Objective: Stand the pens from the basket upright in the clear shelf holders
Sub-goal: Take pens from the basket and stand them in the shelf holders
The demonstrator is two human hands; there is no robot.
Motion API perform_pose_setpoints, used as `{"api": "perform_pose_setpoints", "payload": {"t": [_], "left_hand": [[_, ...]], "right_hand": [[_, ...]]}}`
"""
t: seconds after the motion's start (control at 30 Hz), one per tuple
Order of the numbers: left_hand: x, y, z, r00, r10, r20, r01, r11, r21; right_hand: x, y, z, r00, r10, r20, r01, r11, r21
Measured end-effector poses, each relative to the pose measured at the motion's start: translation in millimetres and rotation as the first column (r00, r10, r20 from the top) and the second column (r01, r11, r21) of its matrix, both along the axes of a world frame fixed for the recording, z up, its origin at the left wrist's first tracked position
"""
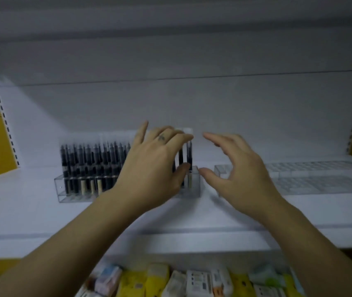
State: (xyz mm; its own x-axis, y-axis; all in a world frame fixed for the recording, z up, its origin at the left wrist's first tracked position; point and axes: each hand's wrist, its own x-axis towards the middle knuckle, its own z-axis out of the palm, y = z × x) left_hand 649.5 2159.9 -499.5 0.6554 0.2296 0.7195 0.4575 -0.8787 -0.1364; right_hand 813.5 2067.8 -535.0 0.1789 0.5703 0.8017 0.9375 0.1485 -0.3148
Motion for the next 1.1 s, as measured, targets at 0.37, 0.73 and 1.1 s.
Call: {"api": "perform_pose_setpoints", "payload": {"t": [0.37, 0.73, 1.1], "left_hand": [[-54, -84, -146, 0.927, -0.303, 0.221, 0.324, 0.944, -0.063], [-64, -102, -303, 0.988, -0.13, -0.089, 0.052, 0.802, -0.594], [-27, -102, -446, 0.827, -0.215, -0.52, -0.419, 0.381, -0.824]], "right_hand": [[-69, -113, -111, 0.99, -0.094, 0.109, 0.093, 0.996, 0.013], [-84, -125, -270, 0.982, -0.16, -0.102, 0.063, 0.781, -0.621], [-70, -111, -401, 0.936, -0.299, -0.184, -0.085, 0.317, -0.945]]}}
